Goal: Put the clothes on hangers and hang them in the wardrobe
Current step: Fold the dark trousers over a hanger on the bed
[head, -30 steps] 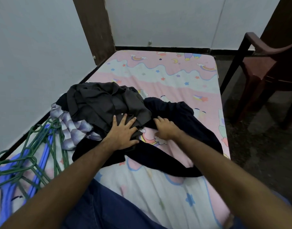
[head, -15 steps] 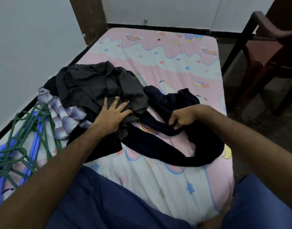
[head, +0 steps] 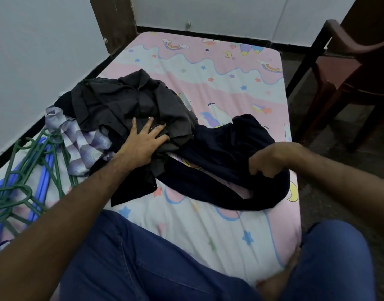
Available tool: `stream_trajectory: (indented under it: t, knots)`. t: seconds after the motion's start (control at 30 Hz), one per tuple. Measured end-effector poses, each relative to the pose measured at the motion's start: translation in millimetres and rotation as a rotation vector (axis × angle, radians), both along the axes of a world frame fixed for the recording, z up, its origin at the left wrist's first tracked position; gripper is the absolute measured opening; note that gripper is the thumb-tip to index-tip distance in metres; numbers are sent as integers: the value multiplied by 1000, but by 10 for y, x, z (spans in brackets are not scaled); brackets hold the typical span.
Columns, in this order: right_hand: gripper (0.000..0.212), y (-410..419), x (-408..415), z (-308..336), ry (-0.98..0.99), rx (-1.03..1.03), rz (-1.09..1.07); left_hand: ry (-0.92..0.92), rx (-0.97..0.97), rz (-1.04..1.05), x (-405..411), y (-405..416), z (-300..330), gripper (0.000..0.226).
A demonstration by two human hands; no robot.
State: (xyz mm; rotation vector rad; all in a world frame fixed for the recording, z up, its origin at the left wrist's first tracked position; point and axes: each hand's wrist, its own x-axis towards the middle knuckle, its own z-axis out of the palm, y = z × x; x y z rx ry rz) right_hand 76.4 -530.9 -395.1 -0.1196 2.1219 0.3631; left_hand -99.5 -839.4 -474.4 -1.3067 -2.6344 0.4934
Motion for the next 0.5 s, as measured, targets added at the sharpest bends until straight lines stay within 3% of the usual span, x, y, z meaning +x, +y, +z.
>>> stream_trajectory:
  t: [0.07,0.13,0.17,0.23,0.27,0.3,0.37,0.47,0.5]
  knots:
    - [38,-178,-138,-49,229,-237,-126,-13,4,2,14,-6,4,67]
    - [30,-489,-340,-258,536,-510,-250,-54,1,18,30,3,10,67]
    - [38,-689,-437,-431,614,-553,-315,-81,-3,32,45,16,12,67]
    - [95,-1094,-554,-817,615,-472,-497,-116,4,62,88,43,-3,68]
    - [114,-1262,-571,-1016,614,-388,-526,-125,8,78,115,52,-20,69]
    - [121,-1396,-562,-1205,647,-293,-482,-129,7,93,140,56,-46,70]
    - [101,-1506,-500,-1469,793,-177,-381,-116,-12,116,185,45,-80,76]
    - [35,-1343,-480,-1459,959,-198,-284,-57,-62,120,239,3,-78,84]
    - [31,-1245,-487,-1434,947,-255,-256,-34,-74,118,252,-7,-63,85]
